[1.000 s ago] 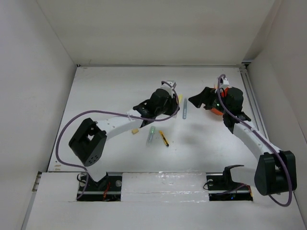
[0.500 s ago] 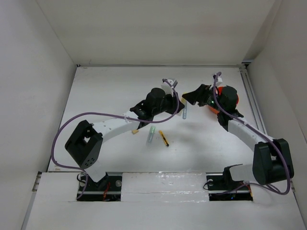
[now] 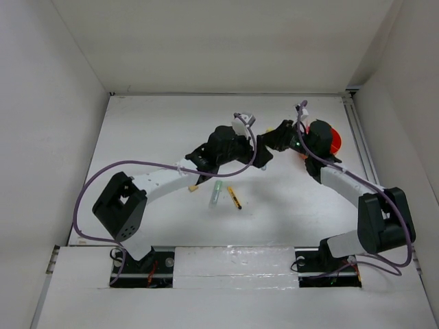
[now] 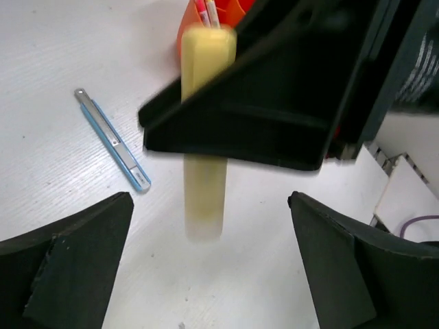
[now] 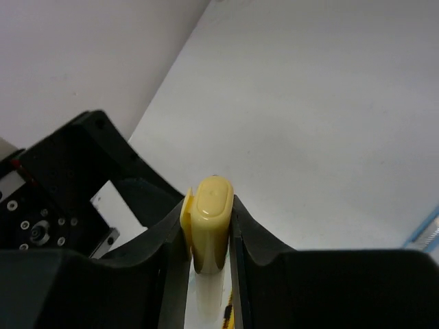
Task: Sort the stationery into containers
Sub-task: Place the pen in the storage box.
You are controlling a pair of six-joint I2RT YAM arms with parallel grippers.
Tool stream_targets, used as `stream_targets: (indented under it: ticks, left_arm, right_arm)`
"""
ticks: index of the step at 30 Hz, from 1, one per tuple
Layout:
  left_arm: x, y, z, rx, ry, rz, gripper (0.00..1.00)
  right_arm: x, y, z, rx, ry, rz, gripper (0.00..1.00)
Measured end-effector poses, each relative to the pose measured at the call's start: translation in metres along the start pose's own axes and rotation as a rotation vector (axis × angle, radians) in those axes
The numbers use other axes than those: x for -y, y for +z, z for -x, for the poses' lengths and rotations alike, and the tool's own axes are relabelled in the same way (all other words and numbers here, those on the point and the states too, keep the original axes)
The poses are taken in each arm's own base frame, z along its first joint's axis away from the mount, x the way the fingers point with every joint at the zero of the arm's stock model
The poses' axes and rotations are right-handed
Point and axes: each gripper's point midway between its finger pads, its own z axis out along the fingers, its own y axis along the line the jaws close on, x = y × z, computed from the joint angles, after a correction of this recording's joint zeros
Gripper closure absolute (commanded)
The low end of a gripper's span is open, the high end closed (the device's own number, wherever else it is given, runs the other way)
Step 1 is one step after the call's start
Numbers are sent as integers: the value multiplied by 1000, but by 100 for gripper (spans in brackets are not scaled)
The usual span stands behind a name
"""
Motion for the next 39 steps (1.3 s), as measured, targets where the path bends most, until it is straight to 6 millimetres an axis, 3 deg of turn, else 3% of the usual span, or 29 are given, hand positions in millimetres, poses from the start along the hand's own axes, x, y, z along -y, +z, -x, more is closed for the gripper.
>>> stream_targets:
  ticks: [3,10,15,21,24,34,39]
  left_arm:
    - [2,-2,-1,-2,0,-1,0]
    - [5,-24,13,41,-13,24,0]
    - [16,-32,20,67,-6,11,0]
    - [25,-31,11,49,-1,-8,0]
    - [28,-31,10,49,2,-10,0]
    - [34,-31,1,33,6,-21,0]
    - [34,-31,0,31,6,-18,0]
  right_arm:
    - [19,-11,30,65,-52,-38,100]
    - [74,-55,126,260,-256,-143,100]
    - [124,-77,167,330,-308,-200,100]
    - [184,-97,170,361,-256,-246,100]
    - [198,-103,168,366,-240,-256,100]
    - [207,-108,190,389,-275,-240,100]
    - [228,-111,182,376,-242,-257,100]
